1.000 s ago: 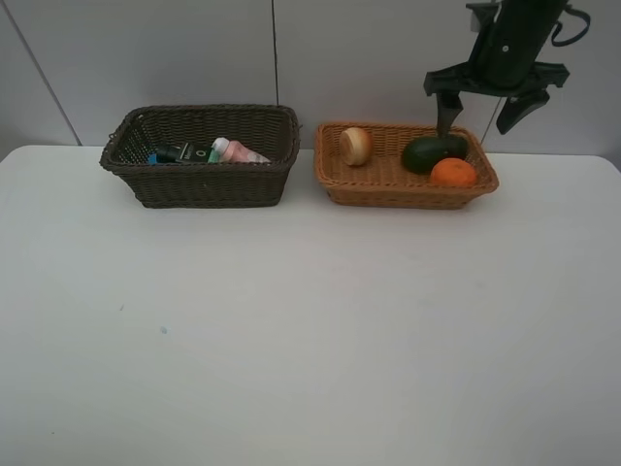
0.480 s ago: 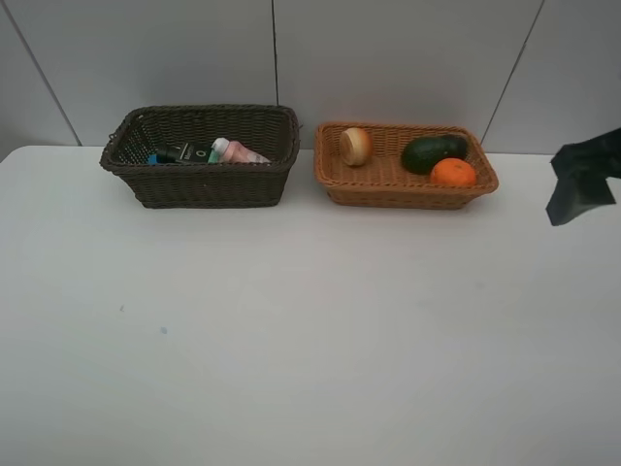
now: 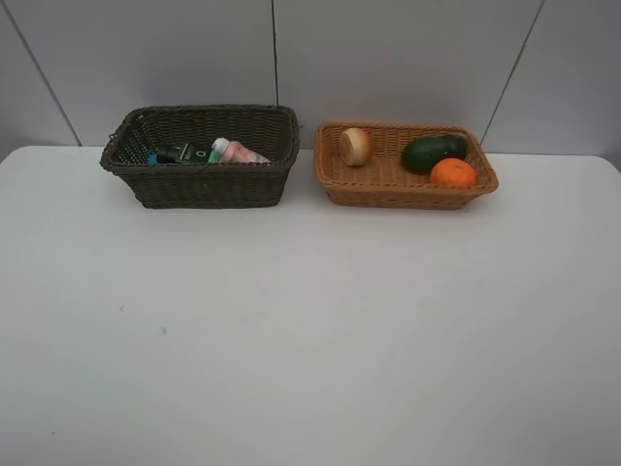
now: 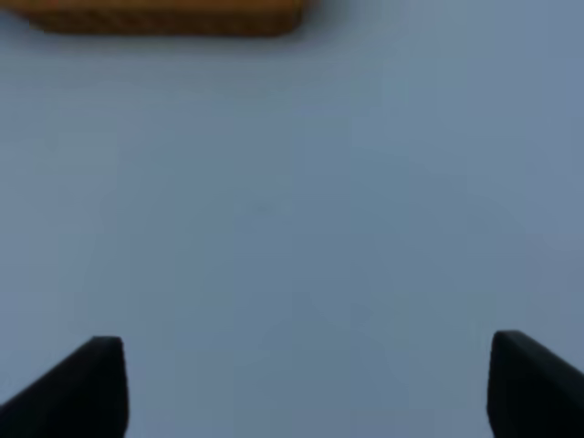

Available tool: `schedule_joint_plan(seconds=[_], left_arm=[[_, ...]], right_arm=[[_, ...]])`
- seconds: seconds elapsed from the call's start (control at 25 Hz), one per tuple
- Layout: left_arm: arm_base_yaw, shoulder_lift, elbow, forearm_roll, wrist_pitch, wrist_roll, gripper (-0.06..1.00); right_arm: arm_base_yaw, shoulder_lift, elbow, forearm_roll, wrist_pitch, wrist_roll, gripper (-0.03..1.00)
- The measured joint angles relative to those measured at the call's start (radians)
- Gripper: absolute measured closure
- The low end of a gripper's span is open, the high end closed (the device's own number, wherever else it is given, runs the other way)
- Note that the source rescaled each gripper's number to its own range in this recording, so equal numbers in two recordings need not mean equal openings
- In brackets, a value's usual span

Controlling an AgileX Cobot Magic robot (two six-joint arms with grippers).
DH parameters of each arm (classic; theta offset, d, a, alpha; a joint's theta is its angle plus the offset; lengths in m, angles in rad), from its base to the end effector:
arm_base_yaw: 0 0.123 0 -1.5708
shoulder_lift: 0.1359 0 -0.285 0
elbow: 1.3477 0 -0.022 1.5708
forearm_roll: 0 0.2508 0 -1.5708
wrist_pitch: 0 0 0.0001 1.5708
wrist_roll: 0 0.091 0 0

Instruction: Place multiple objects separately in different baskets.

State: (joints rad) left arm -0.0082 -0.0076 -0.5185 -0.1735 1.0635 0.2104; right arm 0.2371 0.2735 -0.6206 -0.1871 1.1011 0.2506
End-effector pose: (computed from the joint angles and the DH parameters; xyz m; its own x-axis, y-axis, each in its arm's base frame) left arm -0.0091 -0.0137 0.2831 -0.4079 0.1270 -0.9042 0.1970 0.9792 0.0487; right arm 0.0304 -0.0082 0.3069 -0.6047 0.0206 -0.7962 -0.0049 0.9995 0.0296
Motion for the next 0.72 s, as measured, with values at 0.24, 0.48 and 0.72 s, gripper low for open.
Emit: schedule_joint_plan(seconds=[0.24,0.48,0.72], left_arm=[[0.0,0.0,0.0,0.0,0.0,0.0,0.06],[0.0,0.0,0.0,0.0,0.0,0.0,0.06],[0.0,0.0,0.0,0.0,0.0,0.0,0.06]], right_arm=[[0.0,-0.225,0.004,0.003,-0.003,-0.03,-0.03],[0.001,-0.277,0.028,0.006,-0.007,-0.082,-0.03],[0.001,-0.277,0.103,0.036,-0.032,-0.135,-0.03]])
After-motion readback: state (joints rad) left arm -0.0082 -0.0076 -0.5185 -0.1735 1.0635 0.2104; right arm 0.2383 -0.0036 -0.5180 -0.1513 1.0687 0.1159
